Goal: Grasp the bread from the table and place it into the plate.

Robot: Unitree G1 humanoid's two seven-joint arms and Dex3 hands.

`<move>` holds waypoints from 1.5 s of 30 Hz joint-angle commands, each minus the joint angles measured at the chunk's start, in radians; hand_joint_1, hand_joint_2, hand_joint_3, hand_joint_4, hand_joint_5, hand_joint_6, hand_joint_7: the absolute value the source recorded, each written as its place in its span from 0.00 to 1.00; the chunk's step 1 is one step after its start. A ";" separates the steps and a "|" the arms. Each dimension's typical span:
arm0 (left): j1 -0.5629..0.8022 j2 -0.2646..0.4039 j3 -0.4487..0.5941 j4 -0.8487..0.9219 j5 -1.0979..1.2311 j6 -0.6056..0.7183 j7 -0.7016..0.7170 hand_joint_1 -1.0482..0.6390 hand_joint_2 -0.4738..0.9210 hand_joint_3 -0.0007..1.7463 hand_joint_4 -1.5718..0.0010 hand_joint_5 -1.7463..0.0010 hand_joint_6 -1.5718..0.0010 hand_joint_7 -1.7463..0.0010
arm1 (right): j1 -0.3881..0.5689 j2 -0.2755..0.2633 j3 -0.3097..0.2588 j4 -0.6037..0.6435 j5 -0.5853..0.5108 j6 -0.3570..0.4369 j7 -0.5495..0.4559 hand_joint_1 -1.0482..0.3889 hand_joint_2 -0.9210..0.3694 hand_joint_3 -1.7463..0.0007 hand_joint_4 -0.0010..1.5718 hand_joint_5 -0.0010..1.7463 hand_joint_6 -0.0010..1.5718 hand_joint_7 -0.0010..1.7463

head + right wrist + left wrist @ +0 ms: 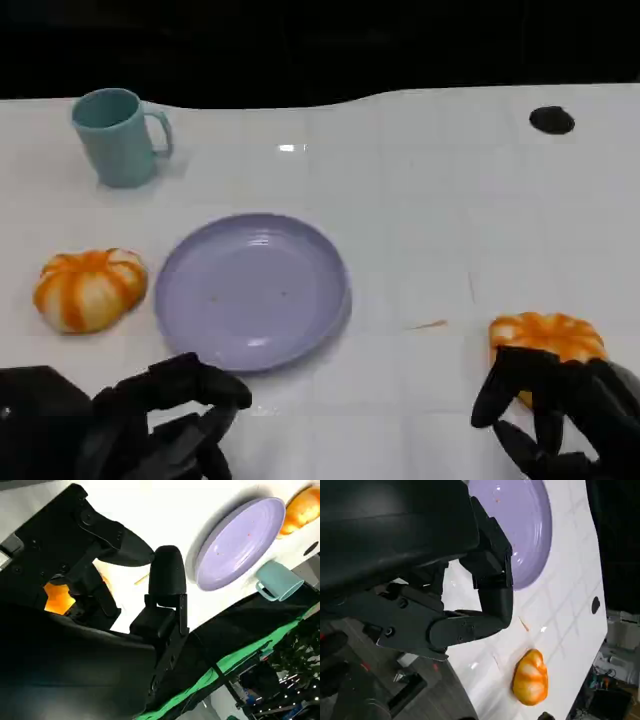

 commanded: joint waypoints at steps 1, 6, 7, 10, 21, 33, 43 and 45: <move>0.000 0.009 0.011 0.002 0.001 -0.003 0.000 0.40 1.00 0.28 0.61 0.00 0.61 0.26 | -0.002 -0.005 -0.004 -0.001 0.003 0.005 0.000 0.60 0.43 0.31 0.60 1.00 0.55 0.76; -0.001 0.012 0.011 0.010 0.004 -0.016 -0.006 0.39 1.00 0.28 0.60 0.00 0.61 0.26 | -0.004 -0.006 -0.003 0.000 0.001 0.004 -0.001 0.60 0.43 0.32 0.60 1.00 0.55 0.76; -0.001 0.013 0.009 0.011 0.007 -0.019 -0.006 0.39 1.00 0.28 0.60 0.00 0.61 0.26 | -0.004 -0.006 -0.003 0.000 0.001 0.005 0.000 0.60 0.43 0.32 0.60 1.00 0.55 0.76; -0.001 0.015 0.009 0.009 0.007 -0.016 -0.005 0.39 1.00 0.28 0.59 0.00 0.61 0.26 | -0.005 -0.007 -0.003 0.000 0.000 0.006 0.001 0.60 0.43 0.32 0.60 1.00 0.55 0.76; -0.001 0.021 0.005 0.011 0.015 -0.026 -0.006 0.39 1.00 0.28 0.59 0.00 0.61 0.26 | -0.004 -0.006 -0.003 0.003 0.001 0.000 -0.003 0.60 0.43 0.32 0.60 1.00 0.55 0.76; -0.003 0.019 0.006 0.012 0.012 -0.024 -0.005 0.40 1.00 0.28 0.59 0.00 0.61 0.26 | 0.000 0.005 -0.012 -0.019 -0.011 -0.012 -0.036 0.64 0.46 0.33 0.54 0.99 0.56 0.60; 0.000 0.016 0.003 0.011 0.015 -0.028 -0.004 0.40 1.00 0.28 0.59 0.00 0.62 0.26 | 0.010 -0.004 -0.018 -0.106 -0.117 0.008 -0.081 0.62 0.51 0.40 0.49 0.70 0.55 0.40; -0.001 0.017 0.001 0.012 0.017 -0.030 -0.003 0.40 1.00 0.29 0.59 0.00 0.62 0.26 | 0.008 -0.011 -0.022 -0.116 -0.146 0.008 -0.084 0.61 0.51 0.41 0.46 0.67 0.53 0.37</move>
